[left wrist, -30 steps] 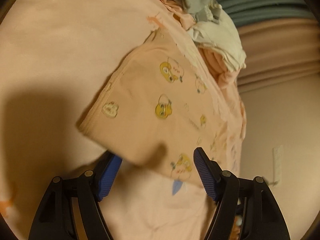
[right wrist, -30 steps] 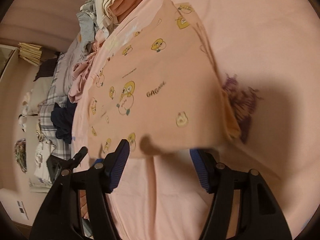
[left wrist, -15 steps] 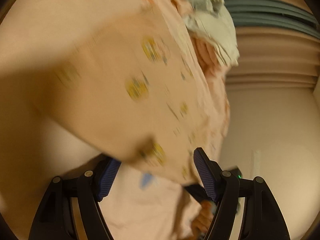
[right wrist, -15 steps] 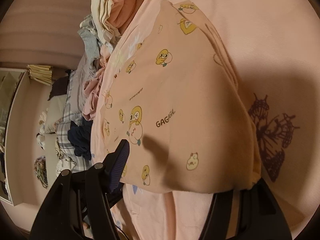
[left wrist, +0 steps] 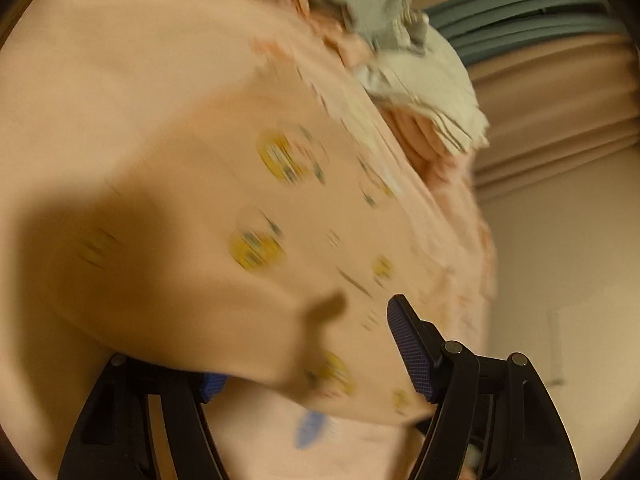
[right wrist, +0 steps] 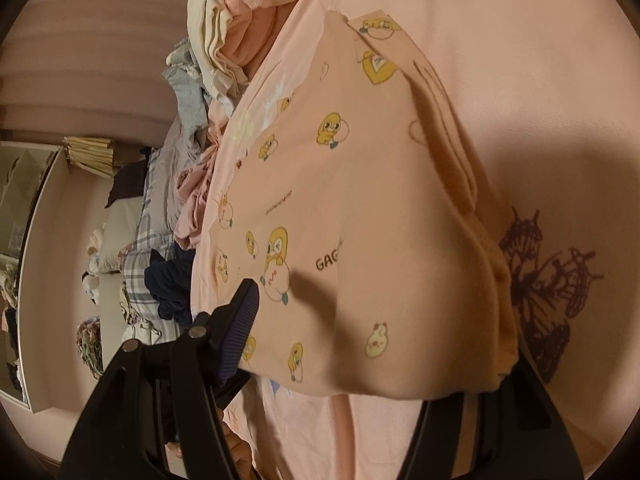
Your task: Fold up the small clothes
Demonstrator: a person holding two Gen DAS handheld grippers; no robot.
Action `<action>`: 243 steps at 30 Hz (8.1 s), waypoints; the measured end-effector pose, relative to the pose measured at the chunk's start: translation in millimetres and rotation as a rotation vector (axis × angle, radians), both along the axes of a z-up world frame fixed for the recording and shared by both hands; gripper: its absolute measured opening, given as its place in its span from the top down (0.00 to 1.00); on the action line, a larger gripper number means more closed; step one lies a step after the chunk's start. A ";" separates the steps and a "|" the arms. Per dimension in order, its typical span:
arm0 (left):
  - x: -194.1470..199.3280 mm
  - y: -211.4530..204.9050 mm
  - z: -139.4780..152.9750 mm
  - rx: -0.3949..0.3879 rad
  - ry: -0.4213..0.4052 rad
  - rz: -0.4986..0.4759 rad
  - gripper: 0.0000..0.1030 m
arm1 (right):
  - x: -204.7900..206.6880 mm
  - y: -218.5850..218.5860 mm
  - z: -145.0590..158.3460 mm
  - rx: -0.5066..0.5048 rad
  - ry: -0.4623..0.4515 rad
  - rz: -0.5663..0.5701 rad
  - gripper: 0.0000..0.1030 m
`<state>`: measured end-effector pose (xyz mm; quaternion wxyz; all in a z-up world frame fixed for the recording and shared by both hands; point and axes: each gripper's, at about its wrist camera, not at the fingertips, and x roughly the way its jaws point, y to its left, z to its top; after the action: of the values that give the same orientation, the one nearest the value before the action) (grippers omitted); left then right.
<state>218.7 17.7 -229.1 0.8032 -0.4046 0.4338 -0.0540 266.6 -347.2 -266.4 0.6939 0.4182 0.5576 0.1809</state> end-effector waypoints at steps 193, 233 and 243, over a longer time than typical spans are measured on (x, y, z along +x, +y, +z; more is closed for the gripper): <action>-80.7 -149.3 8.5 0.502 -0.054 -0.269 0.64 | -39.1 15.3 80.0 -0.006 -0.410 0.117 0.91; -105.3 -152.1 16.7 0.655 -0.037 -0.369 0.72 | -103.3 -51.9 40.4 -0.448 -0.233 0.191 0.92; -113.7 -148.2 29.3 0.645 -0.007 -0.385 0.72 | -99.8 -41.0 44.3 -0.603 -0.143 0.227 0.92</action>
<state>105.0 -130.6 -199.8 0.8660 -0.0415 0.4939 -0.0660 166.8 -388.2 -222.1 0.7992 0.1155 0.5789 0.1130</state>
